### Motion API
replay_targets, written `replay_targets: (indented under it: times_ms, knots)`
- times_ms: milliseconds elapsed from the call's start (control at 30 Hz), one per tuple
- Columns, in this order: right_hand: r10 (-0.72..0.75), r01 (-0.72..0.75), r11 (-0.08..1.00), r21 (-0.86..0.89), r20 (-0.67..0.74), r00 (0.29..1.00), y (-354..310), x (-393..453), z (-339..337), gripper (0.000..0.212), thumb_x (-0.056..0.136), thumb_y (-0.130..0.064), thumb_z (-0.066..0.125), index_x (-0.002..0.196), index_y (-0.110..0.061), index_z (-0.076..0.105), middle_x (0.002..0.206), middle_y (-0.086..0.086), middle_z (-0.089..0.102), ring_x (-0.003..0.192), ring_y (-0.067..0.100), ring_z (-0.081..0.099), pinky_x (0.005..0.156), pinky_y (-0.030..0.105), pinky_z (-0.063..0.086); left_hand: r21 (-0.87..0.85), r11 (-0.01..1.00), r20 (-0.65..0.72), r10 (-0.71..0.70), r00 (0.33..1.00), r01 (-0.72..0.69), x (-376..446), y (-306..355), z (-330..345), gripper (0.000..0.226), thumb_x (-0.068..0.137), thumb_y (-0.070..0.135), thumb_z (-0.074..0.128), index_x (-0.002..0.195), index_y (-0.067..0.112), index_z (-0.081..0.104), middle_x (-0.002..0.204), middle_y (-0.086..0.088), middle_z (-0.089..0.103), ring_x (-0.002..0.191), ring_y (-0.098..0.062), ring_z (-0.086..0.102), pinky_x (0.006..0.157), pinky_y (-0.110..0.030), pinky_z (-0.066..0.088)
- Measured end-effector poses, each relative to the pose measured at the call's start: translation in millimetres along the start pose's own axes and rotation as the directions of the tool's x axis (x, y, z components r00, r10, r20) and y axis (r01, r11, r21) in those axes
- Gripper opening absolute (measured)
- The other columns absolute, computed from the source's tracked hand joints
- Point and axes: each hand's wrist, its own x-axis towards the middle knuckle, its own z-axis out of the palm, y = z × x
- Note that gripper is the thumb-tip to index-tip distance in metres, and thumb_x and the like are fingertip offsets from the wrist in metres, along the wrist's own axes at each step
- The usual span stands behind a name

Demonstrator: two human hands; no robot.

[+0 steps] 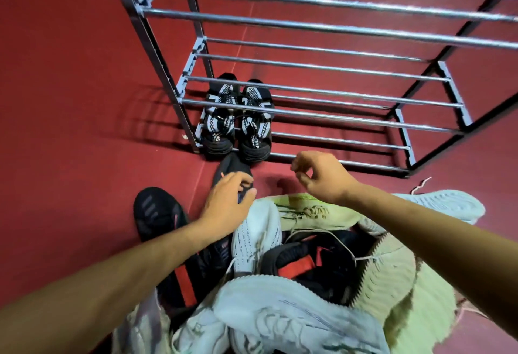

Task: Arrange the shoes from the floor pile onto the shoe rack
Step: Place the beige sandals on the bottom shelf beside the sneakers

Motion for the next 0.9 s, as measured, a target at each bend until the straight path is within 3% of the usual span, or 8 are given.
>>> replay_targets:
  times_ms: [200,333,500,633,733,800,867,900]
  knots:
    - [0.1,-0.029,0.966,-0.259,0.265,0.959,19.8,-35.2,-40.5,0.01,0.089,-0.016,0.06,0.091,-0.019,0.069,0.087,-0.005,0.07,0.079,0.018,0.063,0.071,0.028,0.047,0.137,0.99,0.153,0.024,0.988,-0.045,5.5,44.1,3.9,0.031,0.095,0.034,0.062,0.123,0.02,0.06,0.12,0.007,0.058,0.114,-0.017,0.056,0.094,-0.032,0.043]
    - [0.241,-0.103,0.924,-0.368,0.349,0.906,34.8,-75.2,-64.8,0.01,0.091,-0.03,0.065,0.095,-0.021,0.069,0.094,-0.001,0.073,0.087,0.022,0.068,0.078,0.037,0.057,0.337,0.936,0.405,-0.047,0.913,-0.102,14.9,71.3,26.0,0.061,0.09,0.043,0.066,0.142,0.018,0.046,0.144,-0.002,0.05,0.132,-0.024,0.049,0.109,-0.04,0.04]
    - [0.422,-0.227,0.889,-0.399,0.515,0.746,45.8,-110.0,-75.4,0.04,0.077,-0.052,0.075,0.106,-0.032,0.056,0.107,-0.003,0.067,0.102,0.025,0.064,0.088,0.038,0.055,0.67,0.684,0.501,-0.132,0.855,-0.287,8.4,78.9,52.9,0.085,0.079,0.053,0.071,0.147,0.017,0.035,0.142,-0.008,0.052,0.13,-0.032,0.045,0.108,-0.046,0.036]
    - [0.476,-0.06,0.836,-0.545,0.667,0.574,26.2,-128.8,-72.4,0.089,0.072,-0.052,0.083,0.148,-0.039,0.038,0.139,-0.004,0.043,0.13,0.026,0.038,0.1,0.038,0.042,0.694,0.689,0.457,-0.199,0.867,-0.208,11.7,89.0,48.9,0.091,0.075,0.051,0.078,0.146,0.014,0.035,0.14,-0.011,0.047,0.13,-0.035,0.039,0.107,-0.045,0.041]
    - [0.484,0.305,0.61,-0.731,0.649,0.588,4.7,-135.0,-57.7,0.085,0.064,-0.063,0.084,0.135,-0.025,0.057,0.134,0.003,0.055,0.123,0.028,0.042,0.095,0.039,0.041,0.735,0.644,0.445,-0.223,0.867,-0.212,9.9,93.1,48.2,0.086,0.075,0.053,0.076,0.143,0.013,0.041,0.136,-0.013,0.043,0.128,-0.035,0.038,0.105,-0.045,0.043]
    - [0.457,0.26,0.655,-0.71,0.646,0.611,-14.6,-128.4,-65.9,0.065,0.06,-0.057,0.088,0.112,-0.023,0.068,0.112,0.002,0.067,0.11,0.026,0.056,0.089,0.033,0.045,0.737,0.645,0.435,-0.221,0.873,-0.204,9.3,91.1,49.3,0.084,0.074,0.053,0.076,0.14,0.013,0.044,0.134,-0.013,0.044,0.126,-0.034,0.039,0.104,-0.045,0.044]
    - [0.222,0.335,0.65,-0.682,0.591,0.775,-29.0,-124.3,-83.0,0.039,0.063,-0.046,0.082,0.092,-0.023,0.07,0.092,-0.001,0.07,0.095,0.026,0.062,0.075,0.031,0.045,0.732,0.653,0.422,-0.216,0.88,-0.191,10.5,88.5,49.4,0.082,0.074,0.054,0.076,0.138,0.013,0.046,0.134,-0.012,0.044,0.126,-0.034,0.04,0.105,-0.045,0.044]
    - [-0.011,0.435,0.589,-0.681,0.531,0.847,-30.9,-124.3,-92.7,0.028,0.063,-0.04,0.077,0.083,-0.023,0.068,0.083,-0.003,0.067,0.089,0.027,0.061,0.069,0.033,0.042,0.731,0.658,0.418,-0.217,0.882,-0.184,11.1,87.7,49.5,0.081,0.075,0.055,0.075,0.138,0.013,0.045,0.134,-0.012,0.045,0.126,-0.034,0.041,0.106,-0.045,0.043]
